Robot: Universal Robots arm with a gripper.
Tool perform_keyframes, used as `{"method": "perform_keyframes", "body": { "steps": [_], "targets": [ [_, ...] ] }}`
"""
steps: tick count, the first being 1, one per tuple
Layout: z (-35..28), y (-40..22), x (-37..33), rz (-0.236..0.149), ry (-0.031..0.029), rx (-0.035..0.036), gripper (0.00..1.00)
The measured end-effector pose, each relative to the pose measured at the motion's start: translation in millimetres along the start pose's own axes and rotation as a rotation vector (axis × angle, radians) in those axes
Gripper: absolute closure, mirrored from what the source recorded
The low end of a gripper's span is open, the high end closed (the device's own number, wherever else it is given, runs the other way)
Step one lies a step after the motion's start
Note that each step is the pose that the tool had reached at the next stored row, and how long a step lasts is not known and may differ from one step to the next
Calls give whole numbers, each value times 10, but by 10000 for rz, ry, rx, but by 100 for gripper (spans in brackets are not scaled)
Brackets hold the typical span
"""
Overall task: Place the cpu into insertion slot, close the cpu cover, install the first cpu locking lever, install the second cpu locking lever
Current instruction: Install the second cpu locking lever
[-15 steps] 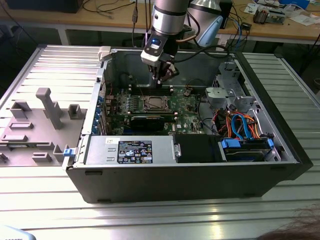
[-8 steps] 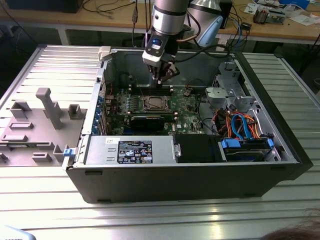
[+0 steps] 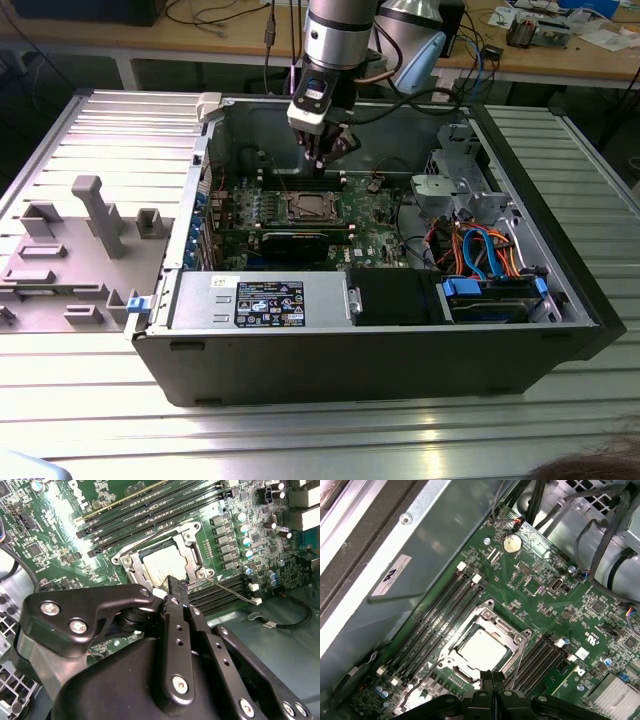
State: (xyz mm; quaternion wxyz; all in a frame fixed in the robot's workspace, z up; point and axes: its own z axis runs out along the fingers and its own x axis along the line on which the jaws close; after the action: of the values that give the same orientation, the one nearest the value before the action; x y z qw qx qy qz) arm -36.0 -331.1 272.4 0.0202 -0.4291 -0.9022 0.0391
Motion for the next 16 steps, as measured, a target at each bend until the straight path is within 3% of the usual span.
{"method": "perform_keyframes", "body": {
  "steps": [16],
  "targets": [
    [0, 0, 0, -793, -70, 2, 89]
  ]
}}
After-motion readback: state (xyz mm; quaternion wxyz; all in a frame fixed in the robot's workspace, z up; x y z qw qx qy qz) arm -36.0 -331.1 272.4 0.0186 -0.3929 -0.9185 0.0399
